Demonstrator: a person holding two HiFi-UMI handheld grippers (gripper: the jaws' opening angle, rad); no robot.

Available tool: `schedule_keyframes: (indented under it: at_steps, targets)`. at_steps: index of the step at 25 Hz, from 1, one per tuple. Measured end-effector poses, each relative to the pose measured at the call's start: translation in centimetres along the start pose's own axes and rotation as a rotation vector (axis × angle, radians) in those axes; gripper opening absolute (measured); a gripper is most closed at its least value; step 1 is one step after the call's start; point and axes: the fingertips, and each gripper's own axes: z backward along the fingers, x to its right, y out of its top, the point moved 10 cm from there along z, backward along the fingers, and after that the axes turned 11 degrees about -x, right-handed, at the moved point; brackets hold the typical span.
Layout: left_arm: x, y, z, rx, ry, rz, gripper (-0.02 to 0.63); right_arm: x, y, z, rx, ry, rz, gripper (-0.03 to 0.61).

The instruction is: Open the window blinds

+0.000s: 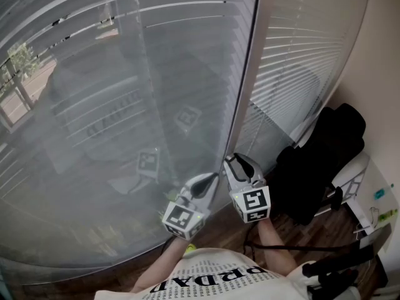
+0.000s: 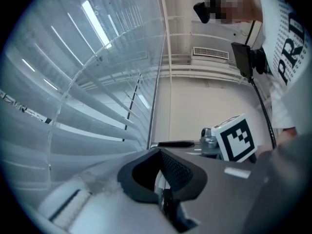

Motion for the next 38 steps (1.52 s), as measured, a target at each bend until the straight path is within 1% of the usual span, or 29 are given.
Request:
schedule_keyframes:
  at_steps: [2,4,10,12,15,19,21,26,29,32,38]
  targets:
    - [0.0,0.0,0.0,0.001,0.001,-0.001,-0.006,0.3,-0.2,-0.1,0.011,0.022,-0.078,0.132]
    - [0.0,0.1,0.0,0.0,0.003,-0.002,-0.006,0.5,-0.3,-0.1,0.017,0.035,-0.128,0.133]
    - [-0.1,0.0,0.1,0.0,0.006,0.0,-0.006,0.5,-0.4,-0.2,0.026,0.042,-0.185,0.132]
    - [-0.1,0.0,0.1,-0.002,0.004,0.002,-0.006,0.5,-0.5,-0.3,0.029,0.043,-0.184,0.133]
    - [0.0,-0.1,-0.1,-0.006,0.0,0.001,-0.006,0.5,-0.5,-0.2,0.03,0.034,-0.143,0.133]
    - [0.5,0.0,0.0,-0.008,-0.009,-0.003,-0.006,0.1,-0.4,0.1,0.04,0.003,-0.051,0.135]
    - [0.6,0.0,0.0,-0.01,-0.008,-0.006,-0.006,-0.2,-0.1,0.4,0.029,-0.012,0.029,0.137]
    - [0.6,0.2,0.0,-0.003,-0.002,-0.01,-0.006,-0.7,0.8,0.8,-0.005,-0.053,0.273,0.152]
    - [0.7,0.2,-0.2,-0.002,-0.001,-0.013,-0.006,-0.9,0.9,0.4,-0.024,-0.068,0.374,0.152]
    - [0.7,0.2,-0.3,0.0,-0.003,-0.011,-0.006,-1.1,0.8,0.2,-0.024,-0.065,0.401,0.135]
    - [0.6,0.3,-0.2,0.002,0.005,-0.009,-0.006,-1.0,0.8,0.4,-0.01,-0.057,0.351,0.133]
